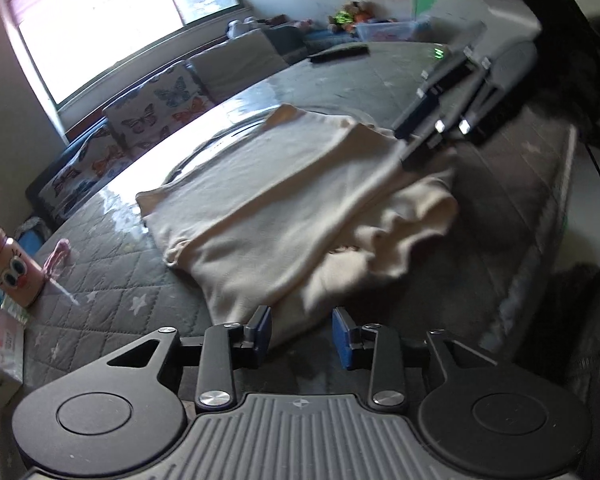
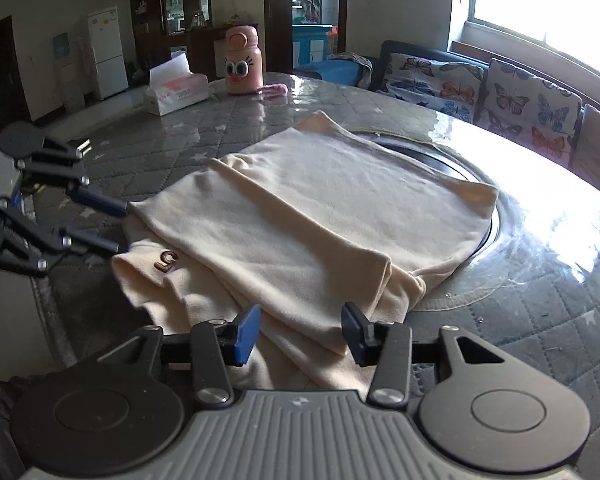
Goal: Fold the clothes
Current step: 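Grasp the shirt side edge with the right gripper and lift it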
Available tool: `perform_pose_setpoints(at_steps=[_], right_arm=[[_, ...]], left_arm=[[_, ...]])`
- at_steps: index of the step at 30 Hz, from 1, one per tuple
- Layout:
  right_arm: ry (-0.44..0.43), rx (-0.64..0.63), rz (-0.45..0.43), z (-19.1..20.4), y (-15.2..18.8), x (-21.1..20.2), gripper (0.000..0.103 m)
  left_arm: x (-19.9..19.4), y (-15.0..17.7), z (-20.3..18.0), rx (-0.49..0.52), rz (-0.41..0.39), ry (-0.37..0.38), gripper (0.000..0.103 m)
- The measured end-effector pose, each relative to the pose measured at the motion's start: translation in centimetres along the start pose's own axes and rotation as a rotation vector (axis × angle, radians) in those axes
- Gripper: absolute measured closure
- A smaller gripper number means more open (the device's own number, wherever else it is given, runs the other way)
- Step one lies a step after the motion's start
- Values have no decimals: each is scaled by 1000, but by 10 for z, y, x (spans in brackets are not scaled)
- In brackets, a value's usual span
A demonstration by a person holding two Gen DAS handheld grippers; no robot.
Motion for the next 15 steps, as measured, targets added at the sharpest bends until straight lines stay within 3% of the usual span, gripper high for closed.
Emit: perform_pose_setpoints(at_steps=[8, 12, 15], right_arm=[[13, -90, 29, 4, 10, -12, 48], [5, -140, 37, 8, 15, -15, 39], [-2, -197, 35, 16, 18, -15, 36]], left_arm=[[10, -17, -16, 58, -84, -17, 64], [14, -26, -13, 19, -108, 11, 90], [14, -35, -1, -43, -120, 22, 94]])
Point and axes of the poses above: each gripper's, at about its wrist camera, not at the fingertips, and x roughly the way its jaws point, z to its left, y to its underside, the point moved 4 cm from there along x, roughly the way its jaws point, and after that the axes turned 8 degrees about z, right-handed, at the moved point
